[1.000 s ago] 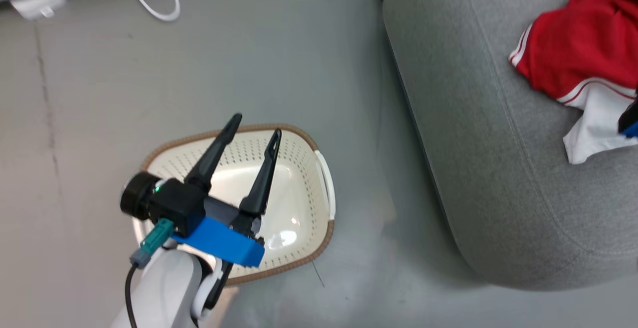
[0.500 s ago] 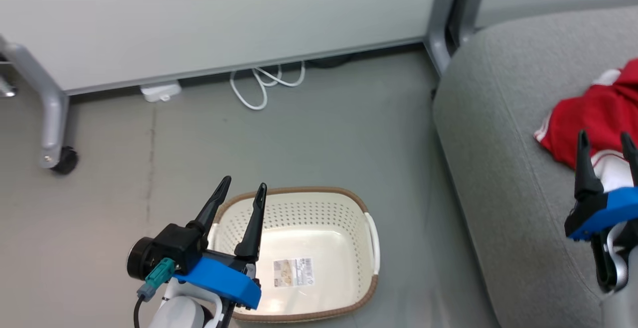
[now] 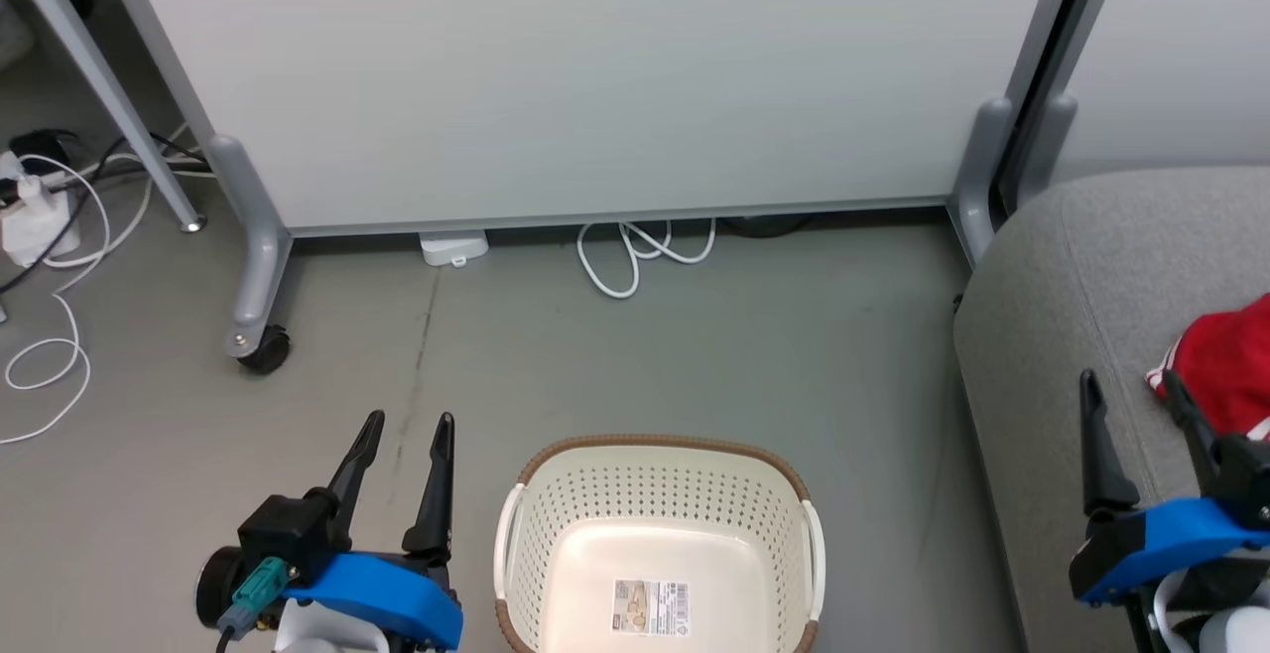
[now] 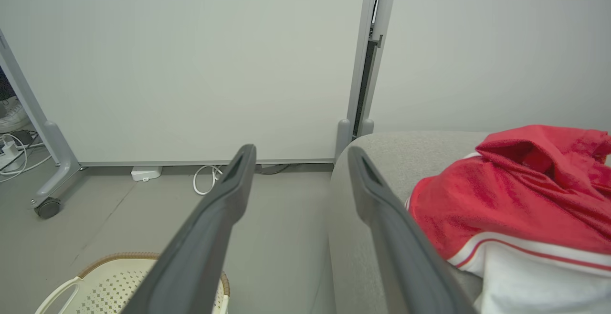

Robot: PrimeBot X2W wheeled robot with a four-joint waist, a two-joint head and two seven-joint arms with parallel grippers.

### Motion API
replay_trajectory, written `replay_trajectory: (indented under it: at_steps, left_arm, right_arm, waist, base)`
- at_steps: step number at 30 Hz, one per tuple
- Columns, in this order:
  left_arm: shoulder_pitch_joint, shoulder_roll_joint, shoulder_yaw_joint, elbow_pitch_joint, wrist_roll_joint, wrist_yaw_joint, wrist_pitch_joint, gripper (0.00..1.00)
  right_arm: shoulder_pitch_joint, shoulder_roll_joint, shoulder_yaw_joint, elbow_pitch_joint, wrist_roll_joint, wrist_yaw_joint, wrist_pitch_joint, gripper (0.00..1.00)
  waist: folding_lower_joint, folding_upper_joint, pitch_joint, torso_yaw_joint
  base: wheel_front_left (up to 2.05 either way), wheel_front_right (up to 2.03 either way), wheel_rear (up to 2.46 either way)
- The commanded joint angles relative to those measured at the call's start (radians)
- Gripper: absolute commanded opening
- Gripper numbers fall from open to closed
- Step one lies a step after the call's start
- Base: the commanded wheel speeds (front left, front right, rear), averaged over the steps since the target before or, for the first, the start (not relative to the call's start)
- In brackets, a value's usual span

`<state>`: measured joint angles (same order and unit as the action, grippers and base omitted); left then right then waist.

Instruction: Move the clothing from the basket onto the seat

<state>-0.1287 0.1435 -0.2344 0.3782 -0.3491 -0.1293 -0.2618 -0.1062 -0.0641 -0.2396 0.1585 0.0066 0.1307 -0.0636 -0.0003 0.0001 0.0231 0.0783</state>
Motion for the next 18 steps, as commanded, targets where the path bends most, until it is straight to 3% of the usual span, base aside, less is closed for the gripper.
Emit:
replay_trajectory:
  at_steps: [1, 18]
  left_arm:
    - [0.009, -0.001, 0.007, 0.004, 0.004, -0.002, -0.005, 1.00]
    - [0.036, 0.005, 0.002, 0.023, -0.006, -0.002, -0.005, 1.00]
  right_arm:
    - [0.022, 0.003, 0.002, -0.004, 0.004, 0.000, 0.000, 1.00]
    - [0.072, 0.014, 0.027, 0.022, 0.068, 0.000, 0.006, 1.00]
  waist:
    - [0.0003, -0.0001, -0.017, 0.014]
    - [0.0003, -0.0001, -0.027, 0.019]
  base:
    - [0.00, 0.00, 0.00]
    - [0.00, 0.00, 0.00]
